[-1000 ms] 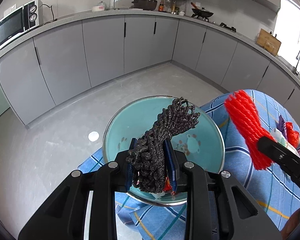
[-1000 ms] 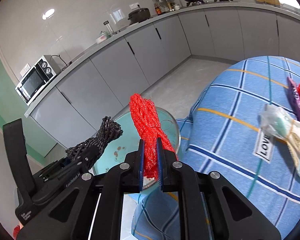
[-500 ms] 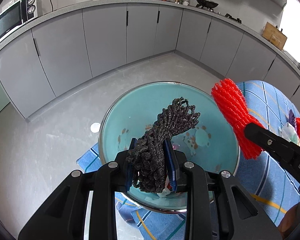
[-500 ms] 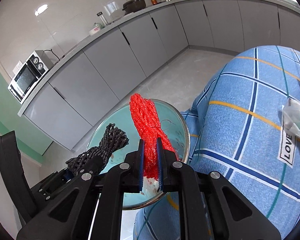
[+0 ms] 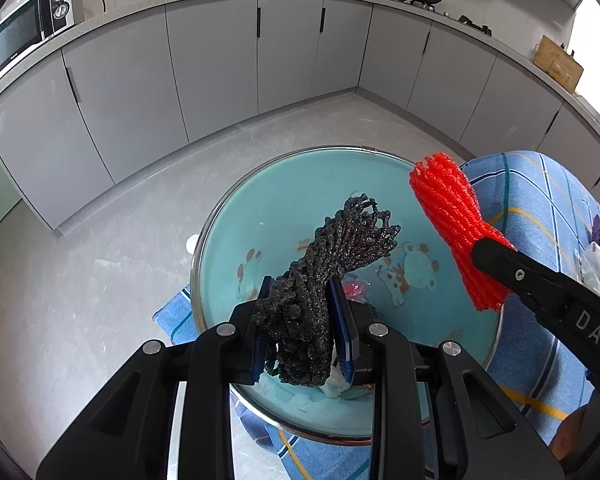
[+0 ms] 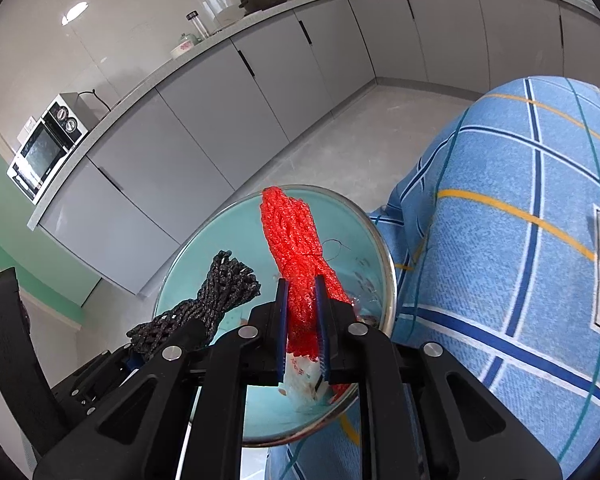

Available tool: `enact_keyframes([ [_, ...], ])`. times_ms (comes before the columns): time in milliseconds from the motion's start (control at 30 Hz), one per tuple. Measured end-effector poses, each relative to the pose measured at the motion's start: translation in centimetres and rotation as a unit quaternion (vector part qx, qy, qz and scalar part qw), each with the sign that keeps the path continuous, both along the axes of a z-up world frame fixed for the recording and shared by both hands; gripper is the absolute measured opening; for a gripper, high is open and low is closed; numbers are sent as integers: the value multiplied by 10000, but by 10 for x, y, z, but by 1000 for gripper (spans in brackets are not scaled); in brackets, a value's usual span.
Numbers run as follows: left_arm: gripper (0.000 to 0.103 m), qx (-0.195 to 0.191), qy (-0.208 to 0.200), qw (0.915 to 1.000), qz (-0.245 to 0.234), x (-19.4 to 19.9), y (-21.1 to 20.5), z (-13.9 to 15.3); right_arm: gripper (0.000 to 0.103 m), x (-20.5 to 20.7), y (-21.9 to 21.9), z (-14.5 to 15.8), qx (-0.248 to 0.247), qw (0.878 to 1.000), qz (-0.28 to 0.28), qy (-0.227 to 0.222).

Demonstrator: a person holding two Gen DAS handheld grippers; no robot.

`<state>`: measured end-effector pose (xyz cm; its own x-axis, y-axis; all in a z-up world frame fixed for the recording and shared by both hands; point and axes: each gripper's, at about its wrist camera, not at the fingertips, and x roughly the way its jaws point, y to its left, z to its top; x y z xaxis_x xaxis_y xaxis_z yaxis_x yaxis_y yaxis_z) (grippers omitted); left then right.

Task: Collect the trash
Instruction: 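Carry both nets over the teal bucket and open both tools, then move both tools back to the table toward the paper cup and clear bag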

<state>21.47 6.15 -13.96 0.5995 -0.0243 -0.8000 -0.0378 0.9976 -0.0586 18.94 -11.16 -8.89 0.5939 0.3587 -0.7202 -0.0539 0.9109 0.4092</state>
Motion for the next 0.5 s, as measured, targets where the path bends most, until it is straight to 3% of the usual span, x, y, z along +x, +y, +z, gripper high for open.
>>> enact_keyframes([
  [167, 31, 49, 70, 10000, -14, 2, -2, -2, 38, 3, 1, -4, 114, 9999, 55, -30],
  [367, 47, 133, 55, 9999, 10, 0, -4, 0, 39, -8, -9, 7, 166, 9996, -10, -232],
  [500, 71, 284, -21, 9996, 81, -4, -7, 5, 39, -19, -21, 18, 135, 9990, -121, -413],
])
